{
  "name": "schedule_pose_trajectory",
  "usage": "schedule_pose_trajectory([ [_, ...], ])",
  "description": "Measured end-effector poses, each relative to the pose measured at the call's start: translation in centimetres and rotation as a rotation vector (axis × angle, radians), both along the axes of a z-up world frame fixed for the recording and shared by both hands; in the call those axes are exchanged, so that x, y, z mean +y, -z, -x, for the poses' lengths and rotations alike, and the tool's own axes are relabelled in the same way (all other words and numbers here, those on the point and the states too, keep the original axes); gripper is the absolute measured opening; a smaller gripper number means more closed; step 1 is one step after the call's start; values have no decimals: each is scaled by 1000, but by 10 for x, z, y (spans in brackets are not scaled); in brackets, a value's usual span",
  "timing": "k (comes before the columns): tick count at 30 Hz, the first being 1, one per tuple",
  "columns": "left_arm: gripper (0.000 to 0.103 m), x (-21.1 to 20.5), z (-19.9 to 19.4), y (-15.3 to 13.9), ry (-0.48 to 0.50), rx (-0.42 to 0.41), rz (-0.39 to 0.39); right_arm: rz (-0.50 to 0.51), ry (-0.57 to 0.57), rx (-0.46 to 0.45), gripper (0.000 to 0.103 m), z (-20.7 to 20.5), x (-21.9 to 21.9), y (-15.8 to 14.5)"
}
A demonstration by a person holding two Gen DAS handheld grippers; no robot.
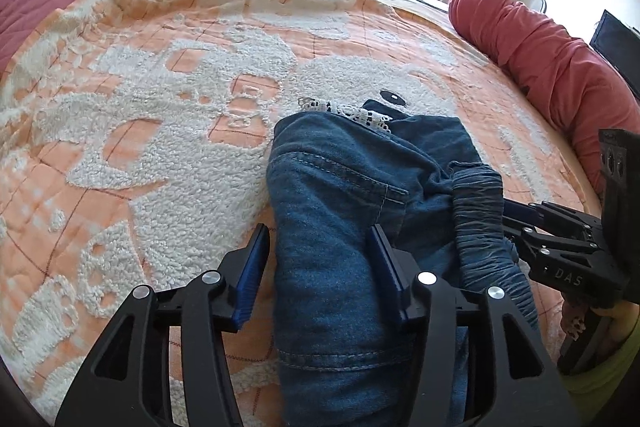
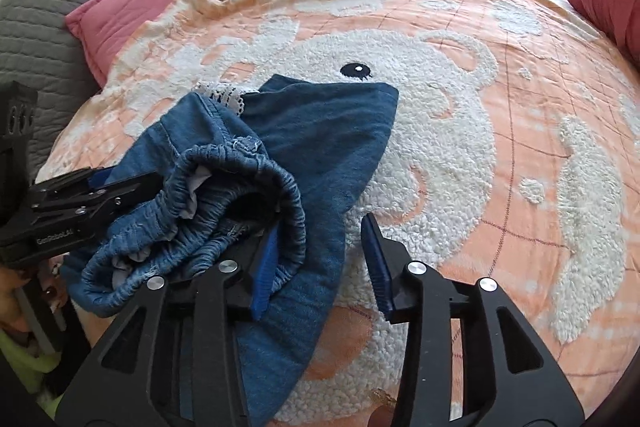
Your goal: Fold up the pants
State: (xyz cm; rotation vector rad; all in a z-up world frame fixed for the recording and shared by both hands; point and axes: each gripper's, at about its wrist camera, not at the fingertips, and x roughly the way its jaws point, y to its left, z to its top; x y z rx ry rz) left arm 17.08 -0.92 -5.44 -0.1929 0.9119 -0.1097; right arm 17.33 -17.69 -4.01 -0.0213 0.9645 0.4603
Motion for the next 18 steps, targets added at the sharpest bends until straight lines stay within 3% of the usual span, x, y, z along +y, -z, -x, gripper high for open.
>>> schedule_pose_trajectory([
  [6, 51, 2, 11, -9, -3, -22, 15, -14, 26, -27, 57, 13, -9, -12],
  [8, 61, 3, 16, -13, -10, -32, 15, -29, 36, -48, 67, 20, -13, -19],
  [10, 64, 4, 23, -20, -15, -52, 13, -36, 37, -65, 70, 24, -15, -27],
  [15, 81, 7, 43, -37, -27, -97, -6, -46, 44, -139, 88, 39, -17, -51],
  [18, 96, 6, 56, -50, -34, -128, -24, -45, 47, -191, 93, 50, -18, -66],
])
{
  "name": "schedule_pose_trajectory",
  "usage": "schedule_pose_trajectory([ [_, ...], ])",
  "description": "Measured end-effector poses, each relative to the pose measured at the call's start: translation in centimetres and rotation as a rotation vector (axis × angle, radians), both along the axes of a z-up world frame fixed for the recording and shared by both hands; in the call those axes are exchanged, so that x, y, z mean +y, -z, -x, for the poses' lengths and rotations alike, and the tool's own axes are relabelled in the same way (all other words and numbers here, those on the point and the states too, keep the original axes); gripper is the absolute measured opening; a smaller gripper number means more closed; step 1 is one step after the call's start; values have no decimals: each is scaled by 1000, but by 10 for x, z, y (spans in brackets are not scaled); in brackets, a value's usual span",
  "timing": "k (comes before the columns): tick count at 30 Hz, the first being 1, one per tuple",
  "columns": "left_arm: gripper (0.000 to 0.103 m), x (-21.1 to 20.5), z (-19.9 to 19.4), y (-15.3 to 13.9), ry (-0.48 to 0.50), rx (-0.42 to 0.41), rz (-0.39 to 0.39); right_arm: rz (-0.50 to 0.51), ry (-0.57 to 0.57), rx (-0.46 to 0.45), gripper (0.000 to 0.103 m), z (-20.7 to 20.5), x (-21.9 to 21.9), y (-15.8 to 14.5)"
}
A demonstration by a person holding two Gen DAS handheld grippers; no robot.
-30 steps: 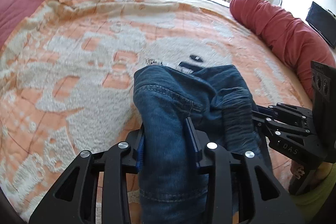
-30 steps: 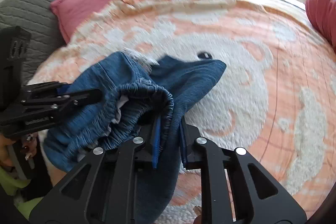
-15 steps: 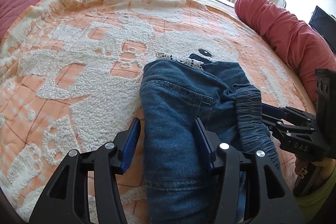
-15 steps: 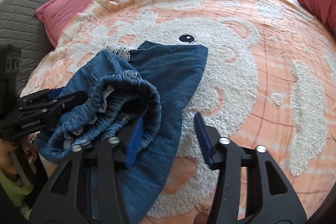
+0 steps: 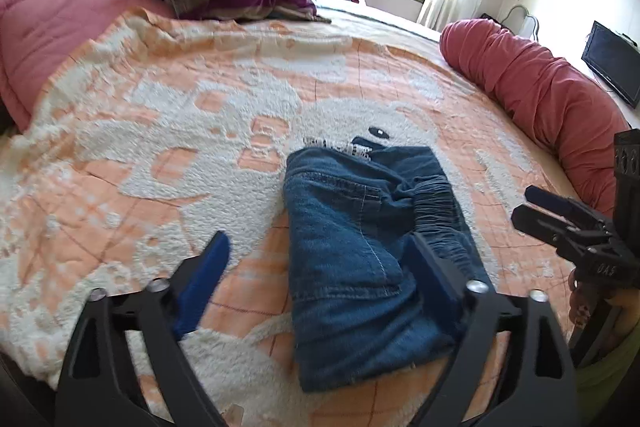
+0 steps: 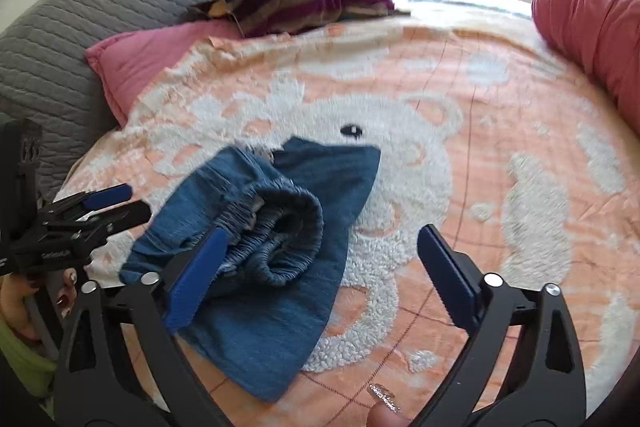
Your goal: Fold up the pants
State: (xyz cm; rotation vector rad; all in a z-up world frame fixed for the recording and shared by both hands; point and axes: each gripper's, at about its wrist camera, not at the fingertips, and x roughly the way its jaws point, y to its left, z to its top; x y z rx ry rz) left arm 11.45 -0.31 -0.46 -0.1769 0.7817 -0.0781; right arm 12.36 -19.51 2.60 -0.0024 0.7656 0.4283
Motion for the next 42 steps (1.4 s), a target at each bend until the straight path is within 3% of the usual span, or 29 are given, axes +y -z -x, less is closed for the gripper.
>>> schedule_pose_trajectory([
  [9, 98, -3, 42, -28, -10, -49, -53, 12, 29, -94, 94, 36, -2, -31],
  [19, 98, 3, 83, -27, -39, -31, -50, 25, 34, -118, 94, 83, -2, -39],
  [23, 98, 2, 92, -22, -35, -13, -63, 45, 32, -122, 94, 98, 1, -36],
  [31, 99, -6, 107, -11, -33, 9, -63, 62, 47, -44, 94, 115, 3, -5],
  [42, 99, -7, 109, 2, -40, 45, -47, 84, 29, 12, 94, 118, 9, 16],
])
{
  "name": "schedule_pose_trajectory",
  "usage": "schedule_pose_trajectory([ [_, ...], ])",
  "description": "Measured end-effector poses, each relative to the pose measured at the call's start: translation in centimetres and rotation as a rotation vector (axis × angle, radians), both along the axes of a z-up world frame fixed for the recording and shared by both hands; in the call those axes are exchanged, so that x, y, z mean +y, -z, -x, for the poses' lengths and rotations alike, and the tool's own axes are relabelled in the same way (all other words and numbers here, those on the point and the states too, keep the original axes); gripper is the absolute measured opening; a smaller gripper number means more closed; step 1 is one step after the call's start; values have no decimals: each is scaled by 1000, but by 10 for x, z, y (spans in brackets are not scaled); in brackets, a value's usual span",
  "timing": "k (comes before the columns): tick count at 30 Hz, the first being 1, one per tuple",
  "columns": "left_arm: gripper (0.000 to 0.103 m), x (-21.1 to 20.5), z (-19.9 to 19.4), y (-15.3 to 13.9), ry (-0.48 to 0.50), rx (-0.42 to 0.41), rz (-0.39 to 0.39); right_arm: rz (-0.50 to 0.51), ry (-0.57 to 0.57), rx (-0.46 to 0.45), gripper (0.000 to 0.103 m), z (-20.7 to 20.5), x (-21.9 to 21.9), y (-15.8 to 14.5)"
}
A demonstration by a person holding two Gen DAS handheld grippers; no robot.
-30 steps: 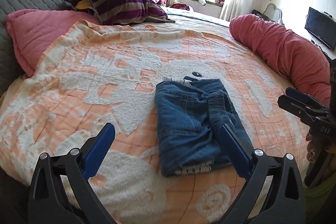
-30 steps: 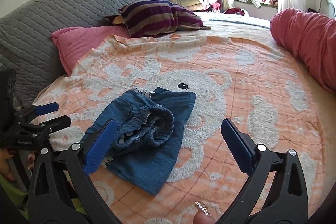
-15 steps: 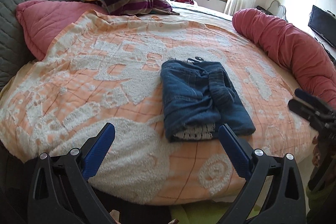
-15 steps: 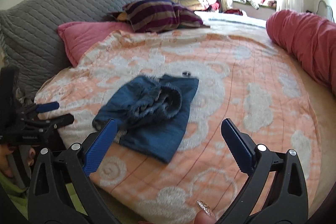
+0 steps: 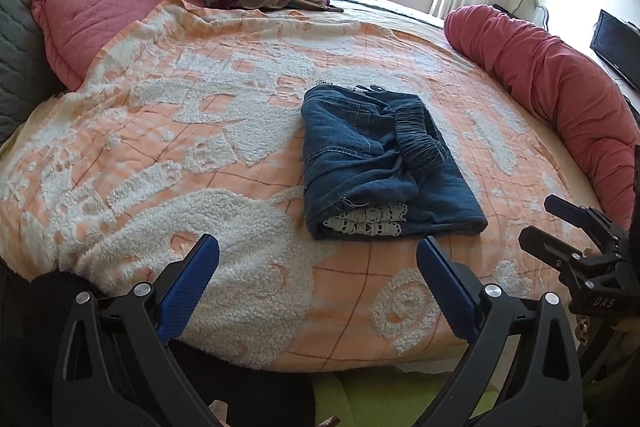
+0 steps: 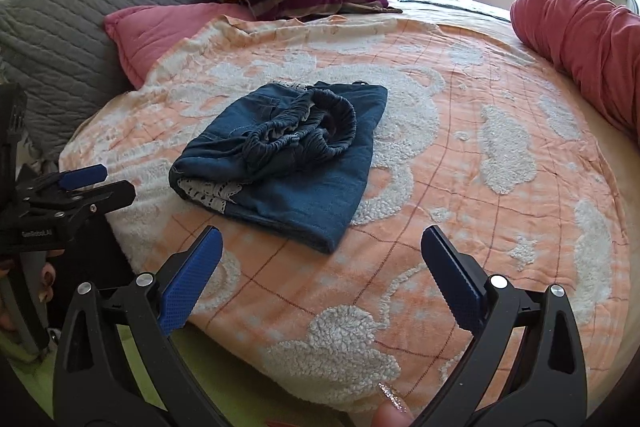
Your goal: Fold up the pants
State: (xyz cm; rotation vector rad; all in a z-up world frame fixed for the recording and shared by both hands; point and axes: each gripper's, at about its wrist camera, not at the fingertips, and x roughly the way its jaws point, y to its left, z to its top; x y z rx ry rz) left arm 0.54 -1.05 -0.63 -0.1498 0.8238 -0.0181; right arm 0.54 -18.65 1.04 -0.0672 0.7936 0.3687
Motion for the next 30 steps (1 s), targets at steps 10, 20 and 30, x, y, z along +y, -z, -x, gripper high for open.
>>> schedule_pose_trajectory([
  [10, 98, 2, 0, 0, -9, 1, 1, 12, 4, -6, 94, -1, 1, 2],
  [20, 99, 3, 0, 1, -14, 1, -5, 12, 2, -7, 94, -1, 1, 2],
  [30, 99, 3, 0, 1, -16, 3, -6, 6, 4, -1, 94, 0, 1, 2],
])
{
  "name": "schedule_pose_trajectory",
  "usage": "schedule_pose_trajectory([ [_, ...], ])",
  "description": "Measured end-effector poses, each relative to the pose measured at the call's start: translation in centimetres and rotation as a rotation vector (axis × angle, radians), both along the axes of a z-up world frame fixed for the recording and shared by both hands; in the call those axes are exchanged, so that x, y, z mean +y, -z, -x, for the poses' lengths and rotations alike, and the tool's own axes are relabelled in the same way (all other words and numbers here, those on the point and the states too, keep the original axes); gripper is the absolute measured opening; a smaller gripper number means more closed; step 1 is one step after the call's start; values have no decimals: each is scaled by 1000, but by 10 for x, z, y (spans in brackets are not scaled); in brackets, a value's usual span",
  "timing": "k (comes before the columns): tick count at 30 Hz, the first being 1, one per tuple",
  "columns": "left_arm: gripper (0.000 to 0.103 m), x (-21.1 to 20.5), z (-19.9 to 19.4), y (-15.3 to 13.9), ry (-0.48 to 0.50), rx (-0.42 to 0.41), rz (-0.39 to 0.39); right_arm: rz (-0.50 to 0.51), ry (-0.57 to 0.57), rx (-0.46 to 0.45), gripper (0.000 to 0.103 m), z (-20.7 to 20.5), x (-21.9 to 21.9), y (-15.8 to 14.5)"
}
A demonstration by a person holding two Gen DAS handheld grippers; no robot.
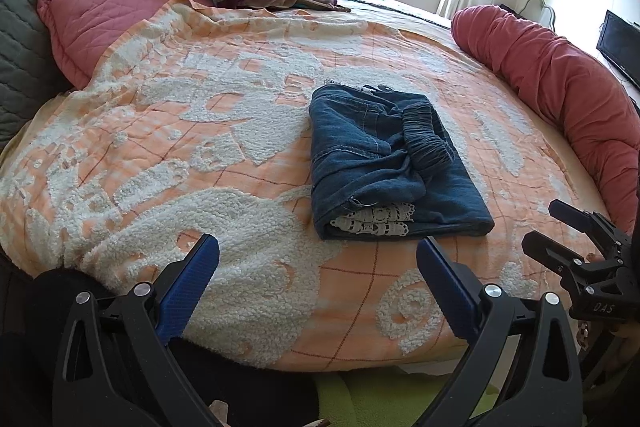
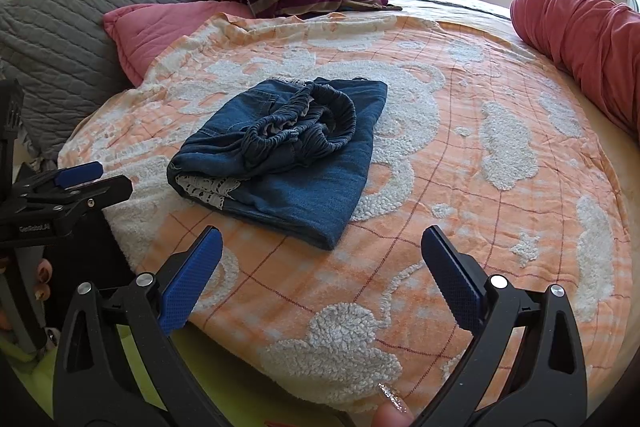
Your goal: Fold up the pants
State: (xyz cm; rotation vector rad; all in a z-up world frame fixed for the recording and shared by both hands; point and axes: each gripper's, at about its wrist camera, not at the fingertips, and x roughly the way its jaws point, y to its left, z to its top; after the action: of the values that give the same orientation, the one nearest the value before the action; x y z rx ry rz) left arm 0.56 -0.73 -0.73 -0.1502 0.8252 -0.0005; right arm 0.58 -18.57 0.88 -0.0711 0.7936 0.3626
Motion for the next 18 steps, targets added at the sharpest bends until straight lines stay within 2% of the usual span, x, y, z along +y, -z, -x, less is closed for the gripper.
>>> schedule_pose_trajectory([
  [18, 99, 3, 2, -2, -8, 2, -9, 1, 1, 2, 94, 0, -1, 0],
])
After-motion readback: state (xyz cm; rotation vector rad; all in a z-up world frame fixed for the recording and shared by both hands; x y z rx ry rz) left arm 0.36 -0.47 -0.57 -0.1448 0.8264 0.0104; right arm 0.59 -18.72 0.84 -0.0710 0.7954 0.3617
